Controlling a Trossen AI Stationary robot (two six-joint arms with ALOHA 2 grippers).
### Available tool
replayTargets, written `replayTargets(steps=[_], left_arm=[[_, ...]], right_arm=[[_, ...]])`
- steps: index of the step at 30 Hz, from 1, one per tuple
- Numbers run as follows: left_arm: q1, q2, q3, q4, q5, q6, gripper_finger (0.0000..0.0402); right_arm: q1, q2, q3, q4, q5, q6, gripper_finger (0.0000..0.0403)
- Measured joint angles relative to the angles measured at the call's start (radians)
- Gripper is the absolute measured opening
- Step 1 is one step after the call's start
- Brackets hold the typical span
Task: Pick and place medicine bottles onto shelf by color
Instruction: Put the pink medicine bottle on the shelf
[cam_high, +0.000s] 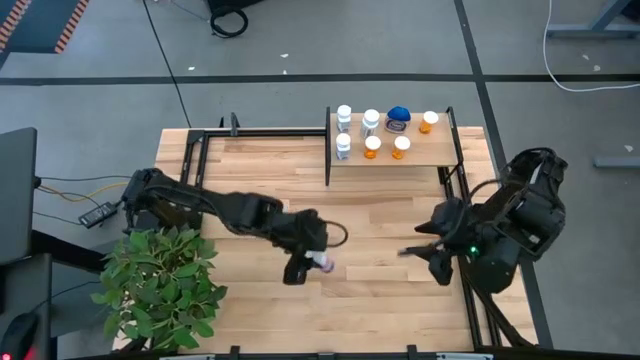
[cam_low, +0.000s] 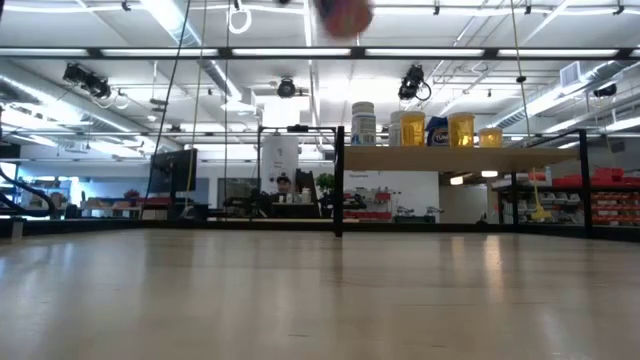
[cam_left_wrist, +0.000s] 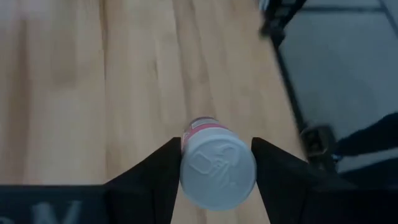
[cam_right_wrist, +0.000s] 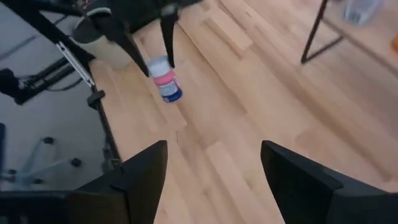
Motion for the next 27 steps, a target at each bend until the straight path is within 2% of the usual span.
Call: replayTargets(steps=[5, 10, 13, 18, 22, 27], left_arm=[[0.065, -0.001, 0.166, -0.055, 0.001, 0.063, 0.0202], [0.132, -0.001, 0.251, -0.130, 0.000, 0.105, 0.0183], [0.160, -0.001, 0.262, -0.142, 0.001, 0.116, 0.0179], [0.179, -0.001, 0.262, -0.144, 0.027, 0.098, 0.0200], [0.178, -0.001, 0.262, -0.141, 0.033, 0.066, 0.0204], [0.189, -0.001, 0.262, -0.127, 0.034, 0.028, 0.0185]], right_arm=[[-0.052, 0.036, 0.000, 0.067, 0.069, -0.154, 0.0272], [-0.159, 0.083, 0.000, 0.259, 0.080, -0.368, 0.0295], [-0.235, 0.113, 0.000, 0.314, 0.070, -0.445, 0.0314], [-0.350, 0.152, 0.000, 0.322, 0.002, -0.483, 0.0337], [-0.389, 0.171, 0.000, 0.365, -0.057, -0.586, 0.0343], [-0.414, 0.213, 0.000, 0.398, -0.078, -0.682, 0.0344]])
